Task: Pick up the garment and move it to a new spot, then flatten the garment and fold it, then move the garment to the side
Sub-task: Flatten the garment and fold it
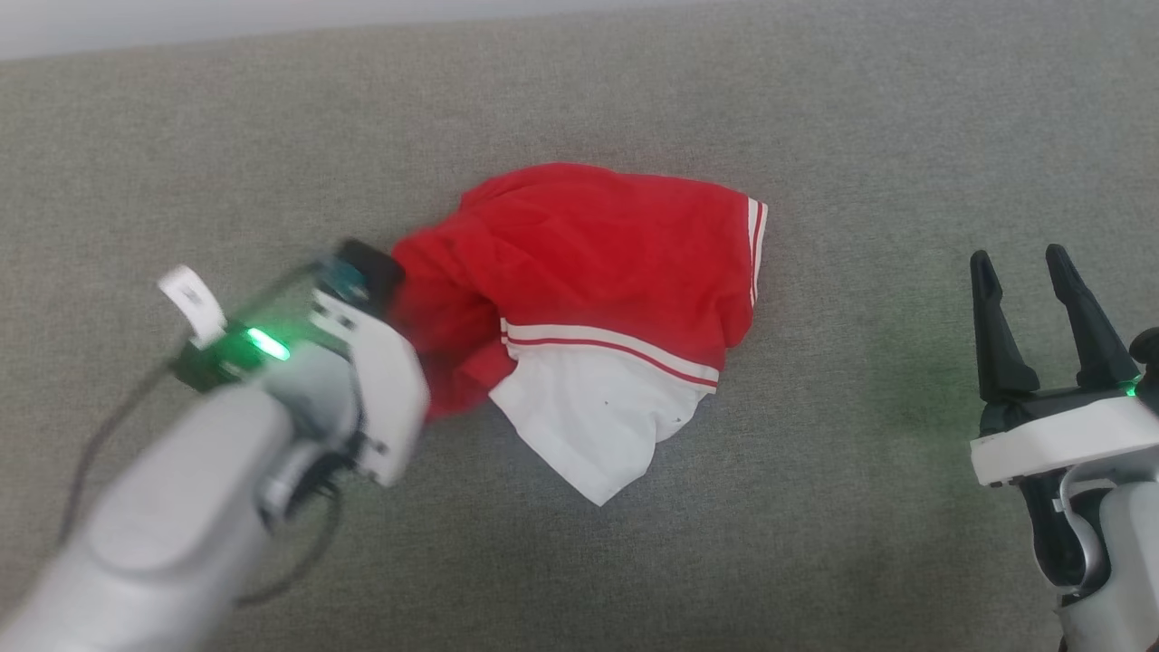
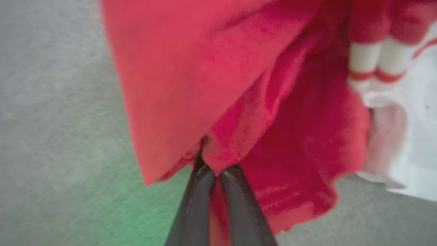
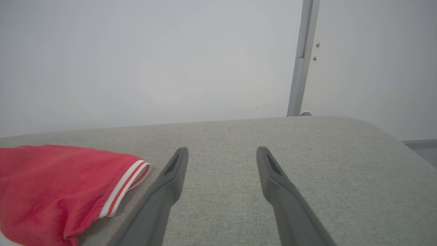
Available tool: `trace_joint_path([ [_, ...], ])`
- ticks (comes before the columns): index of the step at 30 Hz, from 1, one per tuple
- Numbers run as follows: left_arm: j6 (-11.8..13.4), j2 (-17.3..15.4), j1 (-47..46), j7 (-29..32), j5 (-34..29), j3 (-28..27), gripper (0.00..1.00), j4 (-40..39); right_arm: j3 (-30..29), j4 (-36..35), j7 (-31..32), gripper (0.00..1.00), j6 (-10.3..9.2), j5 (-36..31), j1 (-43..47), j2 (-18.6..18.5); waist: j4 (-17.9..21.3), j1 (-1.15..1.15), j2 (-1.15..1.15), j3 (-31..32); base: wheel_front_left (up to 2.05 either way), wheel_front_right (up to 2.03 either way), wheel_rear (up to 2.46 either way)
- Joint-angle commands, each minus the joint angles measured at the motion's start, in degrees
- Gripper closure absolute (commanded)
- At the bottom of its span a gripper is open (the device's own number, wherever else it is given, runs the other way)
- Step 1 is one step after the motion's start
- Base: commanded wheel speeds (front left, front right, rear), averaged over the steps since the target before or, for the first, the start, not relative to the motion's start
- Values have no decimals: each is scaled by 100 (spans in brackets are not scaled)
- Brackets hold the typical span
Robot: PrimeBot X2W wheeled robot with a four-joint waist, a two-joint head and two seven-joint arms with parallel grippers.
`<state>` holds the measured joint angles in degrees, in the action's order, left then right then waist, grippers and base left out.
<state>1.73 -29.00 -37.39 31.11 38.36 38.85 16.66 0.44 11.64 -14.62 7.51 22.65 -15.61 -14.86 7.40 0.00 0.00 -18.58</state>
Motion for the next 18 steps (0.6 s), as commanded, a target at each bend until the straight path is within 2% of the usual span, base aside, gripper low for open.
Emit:
trace_joint_path([
  [1,-37,-188,-201,-14,-91,-64,100,79,28,32,-39,0,-4,23,-37,-25,1,0,0,29,0,0,0],
  [9,-374,-460,-1113,-336,-361,-216,100,422,119,49,-56,0,-4,45,-96,-42,77,0,0,60,0,0,0],
  [15,-595,-431,-1752,-560,-618,-109,100,1084,200,64,-60,0,-4,82,-158,-59,166,0,0,8,0,0,0],
  [18,-714,-303,-1904,-680,-600,-6,100,1530,225,59,-64,0,-4,96,-223,-49,203,0,0,-40,0,0,0],
])
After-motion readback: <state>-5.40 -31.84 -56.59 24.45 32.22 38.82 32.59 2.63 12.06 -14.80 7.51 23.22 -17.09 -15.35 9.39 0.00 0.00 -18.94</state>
